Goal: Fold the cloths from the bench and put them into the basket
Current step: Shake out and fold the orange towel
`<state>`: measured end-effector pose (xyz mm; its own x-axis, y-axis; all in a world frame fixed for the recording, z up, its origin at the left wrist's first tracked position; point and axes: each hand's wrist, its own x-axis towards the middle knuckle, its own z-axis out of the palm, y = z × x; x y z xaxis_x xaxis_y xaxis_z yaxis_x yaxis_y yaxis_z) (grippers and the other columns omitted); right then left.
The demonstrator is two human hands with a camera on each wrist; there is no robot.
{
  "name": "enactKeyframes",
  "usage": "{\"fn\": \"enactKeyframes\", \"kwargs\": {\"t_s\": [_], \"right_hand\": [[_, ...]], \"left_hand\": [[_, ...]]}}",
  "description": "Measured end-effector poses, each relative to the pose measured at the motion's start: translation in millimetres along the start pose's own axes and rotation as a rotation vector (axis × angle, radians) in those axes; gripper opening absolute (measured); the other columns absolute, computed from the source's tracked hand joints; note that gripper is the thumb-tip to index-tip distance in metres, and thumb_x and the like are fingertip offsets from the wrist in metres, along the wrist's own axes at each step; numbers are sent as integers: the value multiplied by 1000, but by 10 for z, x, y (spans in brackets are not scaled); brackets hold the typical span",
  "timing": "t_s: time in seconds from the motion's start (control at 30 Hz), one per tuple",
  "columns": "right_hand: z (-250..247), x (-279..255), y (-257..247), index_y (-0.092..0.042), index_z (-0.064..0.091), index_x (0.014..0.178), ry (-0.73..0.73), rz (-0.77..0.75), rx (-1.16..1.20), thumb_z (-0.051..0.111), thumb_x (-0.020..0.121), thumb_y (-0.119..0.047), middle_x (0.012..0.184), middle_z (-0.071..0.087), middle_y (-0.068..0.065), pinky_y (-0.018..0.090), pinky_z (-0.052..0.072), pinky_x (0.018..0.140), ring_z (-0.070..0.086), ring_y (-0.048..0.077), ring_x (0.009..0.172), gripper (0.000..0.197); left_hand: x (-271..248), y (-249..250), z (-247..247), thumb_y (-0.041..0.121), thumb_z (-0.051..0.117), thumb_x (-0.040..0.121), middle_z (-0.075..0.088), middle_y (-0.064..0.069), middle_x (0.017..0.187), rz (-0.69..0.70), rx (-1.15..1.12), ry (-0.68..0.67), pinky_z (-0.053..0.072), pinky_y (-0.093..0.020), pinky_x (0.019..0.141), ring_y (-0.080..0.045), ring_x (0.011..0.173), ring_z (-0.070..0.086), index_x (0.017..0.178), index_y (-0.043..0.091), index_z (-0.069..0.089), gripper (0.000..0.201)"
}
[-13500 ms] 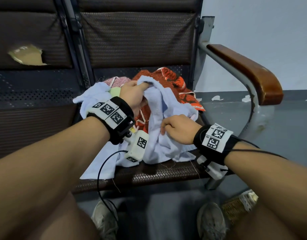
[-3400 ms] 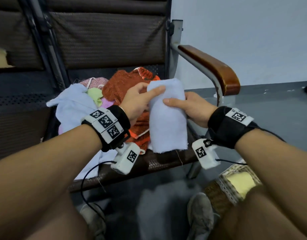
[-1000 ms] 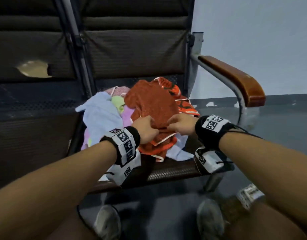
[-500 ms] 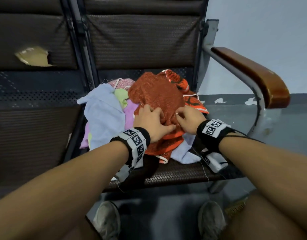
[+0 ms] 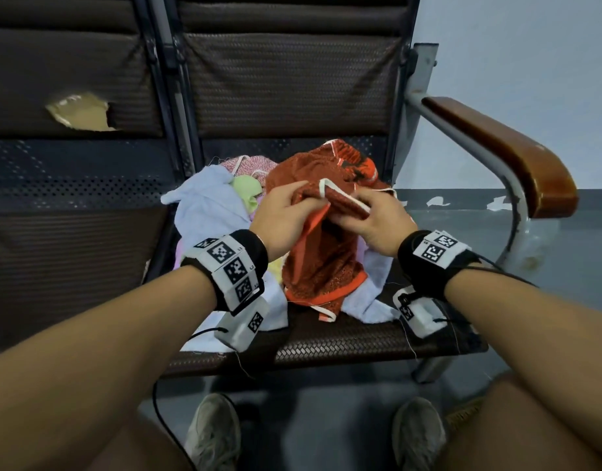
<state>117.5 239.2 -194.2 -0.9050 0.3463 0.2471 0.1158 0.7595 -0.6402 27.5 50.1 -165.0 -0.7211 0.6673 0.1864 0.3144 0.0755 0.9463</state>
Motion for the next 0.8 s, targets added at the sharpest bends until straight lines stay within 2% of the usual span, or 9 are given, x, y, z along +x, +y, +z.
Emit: {"fn": "enactKeyframes", "kwargs": {"t_s": [0.1,0.2,0.27,0.33,0.4,0.5,0.6,0.7,0.8], "right_hand": [[101,-11,197,-12,65,80,-180,126,-346,65,91,-25,88,68,9,32,41,69,64,30,86,17],[110,-15,162,-17,52,78,-121,242,-199,44,104,-22,89,61,11,34,40,74,59,30,88,27],[108,34,-13,-15,46,86,16,191,-62,35,107,-21,90,58,14,37,41,78,55,28,85,25],[135,68,-274,-14,45,88,90,61,-18,33,108,-22,85,57,12,42,43,80,57,31,83,25],[169,48,-502,-17,44,84,99,-59,0,36,108,-28,75,58,7,40,42,74,59,30,77,28],[137,-9,-662,-18,43,74,96,-188,-4,51,102,-36,62,49,-5,33,34,64,48,16,62,35],[71,-46,-598,-8,52,84,106,-168,15,67,91,-43,71,59,2,36,40,65,54,19,67,39],[37,-61,-456,-14,51,104,92,-116,98,72,82,-39,83,57,-4,30,42,68,51,9,69,40],[88,-26,-369,-27,55,126,41,-86,44,67,74,-57,114,57,0,26,43,92,53,8,101,61]], "left_hand": [[16,42,-125,39,66,69,73,-12,92,-57,-13,82,49,-52,94,-31,94,67,85,9,72,34],[51,19,-201,40,60,66,64,-4,70,-94,171,107,51,-44,76,-21,73,61,71,10,63,31],[43,-7,-218,38,59,63,65,7,81,-113,297,101,51,-33,77,-15,79,63,98,24,62,37],[31,-55,-193,36,67,60,64,7,111,-105,361,-9,50,-31,93,-14,101,64,134,33,44,78],[4,-93,-112,38,80,61,58,11,119,-47,400,-112,46,-26,97,-9,111,59,143,32,38,92],[8,-90,-37,29,78,76,69,4,105,56,544,-74,46,-28,85,-16,102,64,122,21,59,51],[32,-8,-71,17,61,87,71,-4,88,102,493,23,49,-39,83,-23,89,65,93,13,68,10],[22,70,-74,19,59,91,73,-3,87,33,259,-29,51,-40,88,-15,84,64,89,13,72,15],[-9,93,-84,31,57,83,70,-10,81,-20,139,-27,51,-47,88,-17,79,62,83,7,70,27]]}}
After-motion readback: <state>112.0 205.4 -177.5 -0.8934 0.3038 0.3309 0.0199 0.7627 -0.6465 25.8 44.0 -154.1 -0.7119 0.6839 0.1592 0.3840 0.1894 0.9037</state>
